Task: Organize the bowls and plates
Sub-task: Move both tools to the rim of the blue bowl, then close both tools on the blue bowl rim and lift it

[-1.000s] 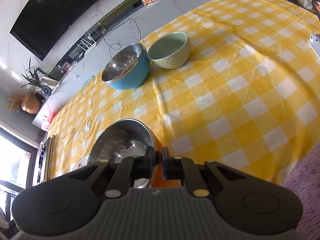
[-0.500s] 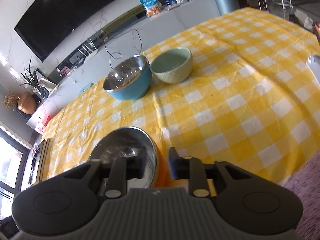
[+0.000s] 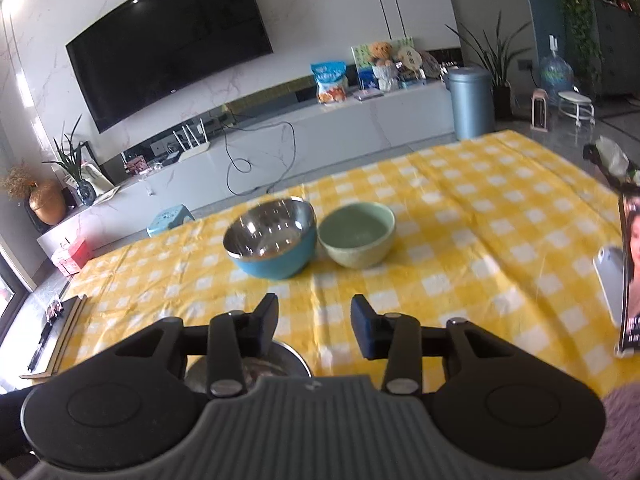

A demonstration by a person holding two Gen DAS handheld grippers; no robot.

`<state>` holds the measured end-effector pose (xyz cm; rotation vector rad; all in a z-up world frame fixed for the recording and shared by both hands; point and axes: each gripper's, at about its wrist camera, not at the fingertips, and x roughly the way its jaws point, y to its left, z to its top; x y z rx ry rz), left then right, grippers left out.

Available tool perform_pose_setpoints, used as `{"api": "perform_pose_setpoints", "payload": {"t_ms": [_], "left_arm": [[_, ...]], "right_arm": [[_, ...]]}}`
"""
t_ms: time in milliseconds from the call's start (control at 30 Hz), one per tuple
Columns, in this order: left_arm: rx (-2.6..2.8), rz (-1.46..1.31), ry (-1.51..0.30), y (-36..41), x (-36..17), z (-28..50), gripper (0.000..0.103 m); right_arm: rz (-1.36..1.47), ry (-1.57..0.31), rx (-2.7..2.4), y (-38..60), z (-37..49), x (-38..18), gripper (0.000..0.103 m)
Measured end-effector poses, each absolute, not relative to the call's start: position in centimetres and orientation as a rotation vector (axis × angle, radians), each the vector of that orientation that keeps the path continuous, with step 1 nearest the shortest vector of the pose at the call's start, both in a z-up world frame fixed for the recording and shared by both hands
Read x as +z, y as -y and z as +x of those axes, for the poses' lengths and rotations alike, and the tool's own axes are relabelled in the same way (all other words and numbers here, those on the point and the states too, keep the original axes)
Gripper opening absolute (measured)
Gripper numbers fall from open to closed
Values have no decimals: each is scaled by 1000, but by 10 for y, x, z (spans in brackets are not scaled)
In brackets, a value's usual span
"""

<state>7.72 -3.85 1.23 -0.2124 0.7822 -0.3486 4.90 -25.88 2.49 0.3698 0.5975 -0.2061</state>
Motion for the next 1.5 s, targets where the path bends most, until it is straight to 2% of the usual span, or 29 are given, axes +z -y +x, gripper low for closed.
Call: {"api": "perform_pose_setpoints", "payload": {"t_ms": [300,467,867,1033,1500], "left_arm": [[-397,-171,-745,72,35,98,62],[-405,-197,-749,90,38,118,62],[-352,-121,-799,120,19,180,62],[-313,-96,-809,117,11,202,62],[-279,-79,-898,108,-31,257,62]], "right_arm": [[323,-567,-196,283,81,53,53],[421,-586,-242,317,109,52,53],[456,-615,-233,328,165,25,53],[418,-651,-197,314,195,10,48],[312,-729,-184,302,258,-27,42]]}}
